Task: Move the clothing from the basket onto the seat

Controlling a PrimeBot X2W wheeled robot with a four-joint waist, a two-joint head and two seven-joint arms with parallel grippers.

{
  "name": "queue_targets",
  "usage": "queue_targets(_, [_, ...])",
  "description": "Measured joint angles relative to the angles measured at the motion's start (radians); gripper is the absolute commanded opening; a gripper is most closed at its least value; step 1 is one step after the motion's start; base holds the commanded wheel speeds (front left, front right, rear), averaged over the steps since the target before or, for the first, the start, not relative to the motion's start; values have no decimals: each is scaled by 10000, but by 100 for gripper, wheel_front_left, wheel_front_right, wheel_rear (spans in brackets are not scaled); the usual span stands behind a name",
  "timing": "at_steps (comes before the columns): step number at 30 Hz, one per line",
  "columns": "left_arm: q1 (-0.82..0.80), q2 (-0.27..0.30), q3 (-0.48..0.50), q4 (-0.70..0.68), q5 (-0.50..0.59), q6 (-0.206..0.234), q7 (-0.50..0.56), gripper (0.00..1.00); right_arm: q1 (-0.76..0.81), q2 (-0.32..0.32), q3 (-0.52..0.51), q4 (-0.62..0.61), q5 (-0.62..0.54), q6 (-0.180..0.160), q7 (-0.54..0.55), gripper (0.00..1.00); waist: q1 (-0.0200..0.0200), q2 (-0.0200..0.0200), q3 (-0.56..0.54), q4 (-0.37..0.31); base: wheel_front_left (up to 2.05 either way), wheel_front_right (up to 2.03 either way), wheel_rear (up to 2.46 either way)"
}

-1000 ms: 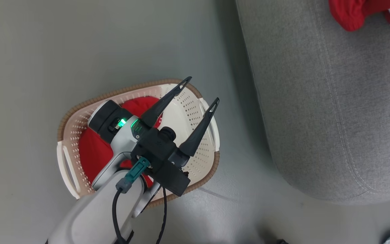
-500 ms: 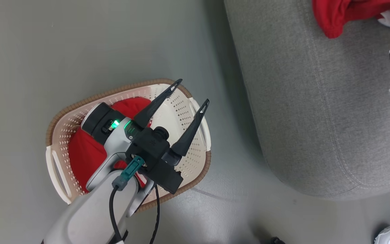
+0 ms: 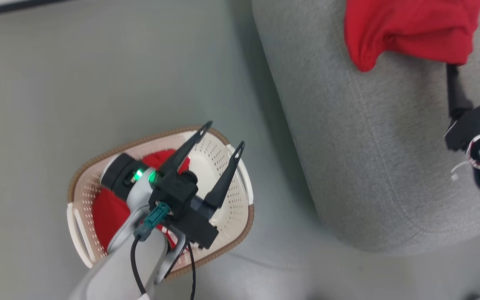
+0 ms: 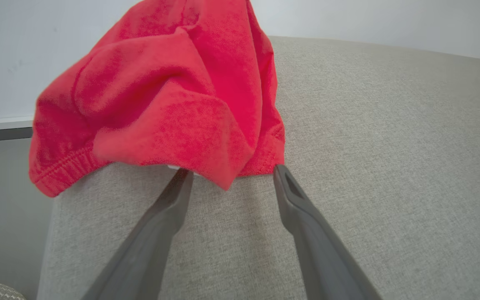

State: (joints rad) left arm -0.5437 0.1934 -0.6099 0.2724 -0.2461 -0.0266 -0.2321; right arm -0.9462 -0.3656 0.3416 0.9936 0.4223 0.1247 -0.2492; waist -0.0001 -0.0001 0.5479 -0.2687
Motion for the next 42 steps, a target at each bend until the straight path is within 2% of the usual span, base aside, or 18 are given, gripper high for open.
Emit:
queue_targets(17, [1142,-428,876,800,-903,309,-176,100,1558,25,424,-1816,-173,0,-2,100,-1,-1,-2214,298,0,0,0])
queue_targets(29, [2611,-376,1889,1001,-1549,734,-176,100,2980,736,453,-2819,-182,-2,-2,100,-1,-1,-3831,939,0,0,0])
queue_targets(37, [3626,-213,2773,721,-1854,1072,-176,100,4265,1371,625,-3996,-309,-385,-2,100,0,0,-4658,1436,0,0,0])
queue_targets(42, [4217,-100,3158,462,-1852,1175,-176,100,4995,1463,612,-4707,-453,-711,-2,100,0,0,-5033,1663,0,0,0])
